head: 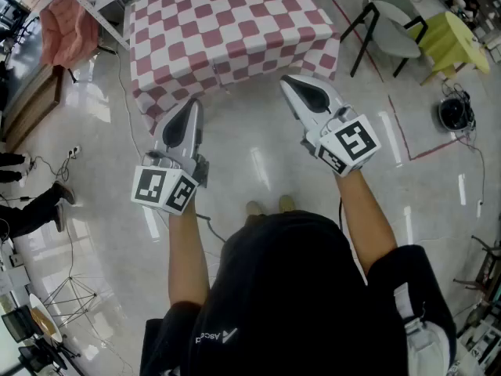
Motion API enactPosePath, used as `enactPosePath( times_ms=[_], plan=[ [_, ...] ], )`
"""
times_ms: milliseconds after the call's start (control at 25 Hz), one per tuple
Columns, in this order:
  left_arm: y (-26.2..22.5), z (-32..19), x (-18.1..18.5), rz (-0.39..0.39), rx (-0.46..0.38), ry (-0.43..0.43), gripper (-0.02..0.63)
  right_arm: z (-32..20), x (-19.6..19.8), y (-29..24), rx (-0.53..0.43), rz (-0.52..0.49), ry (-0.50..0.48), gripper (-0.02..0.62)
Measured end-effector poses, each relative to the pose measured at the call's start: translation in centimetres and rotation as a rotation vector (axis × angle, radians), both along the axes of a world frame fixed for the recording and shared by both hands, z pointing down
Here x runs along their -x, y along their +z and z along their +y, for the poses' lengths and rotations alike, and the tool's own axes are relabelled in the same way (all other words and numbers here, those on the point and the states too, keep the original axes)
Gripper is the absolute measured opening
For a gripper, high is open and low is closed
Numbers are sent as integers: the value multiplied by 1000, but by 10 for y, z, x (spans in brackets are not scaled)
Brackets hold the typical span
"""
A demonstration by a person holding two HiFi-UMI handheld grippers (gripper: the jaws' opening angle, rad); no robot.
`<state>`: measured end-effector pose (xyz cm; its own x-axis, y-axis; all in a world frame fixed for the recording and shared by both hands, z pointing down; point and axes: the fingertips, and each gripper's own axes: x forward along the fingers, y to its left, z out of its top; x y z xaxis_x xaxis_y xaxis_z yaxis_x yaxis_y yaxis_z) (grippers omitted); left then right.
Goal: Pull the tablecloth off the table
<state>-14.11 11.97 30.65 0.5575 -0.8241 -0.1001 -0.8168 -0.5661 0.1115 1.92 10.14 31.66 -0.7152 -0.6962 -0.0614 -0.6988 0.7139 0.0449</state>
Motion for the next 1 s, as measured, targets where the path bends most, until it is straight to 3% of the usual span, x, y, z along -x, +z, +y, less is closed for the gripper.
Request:
enactPosePath(
  times_ms=[280,560,1000],
  plan=[
    [0,-3,13,16,6,4,9,-3,9,-2,6,-15,12,0],
    [-1,-19,51,23,-4,-5,9,-17,31,-2,8,-7,43,0],
    [16,-94,87,16,-6,-32,9,-97,50,11,-1,17,77,0]
  ],
)
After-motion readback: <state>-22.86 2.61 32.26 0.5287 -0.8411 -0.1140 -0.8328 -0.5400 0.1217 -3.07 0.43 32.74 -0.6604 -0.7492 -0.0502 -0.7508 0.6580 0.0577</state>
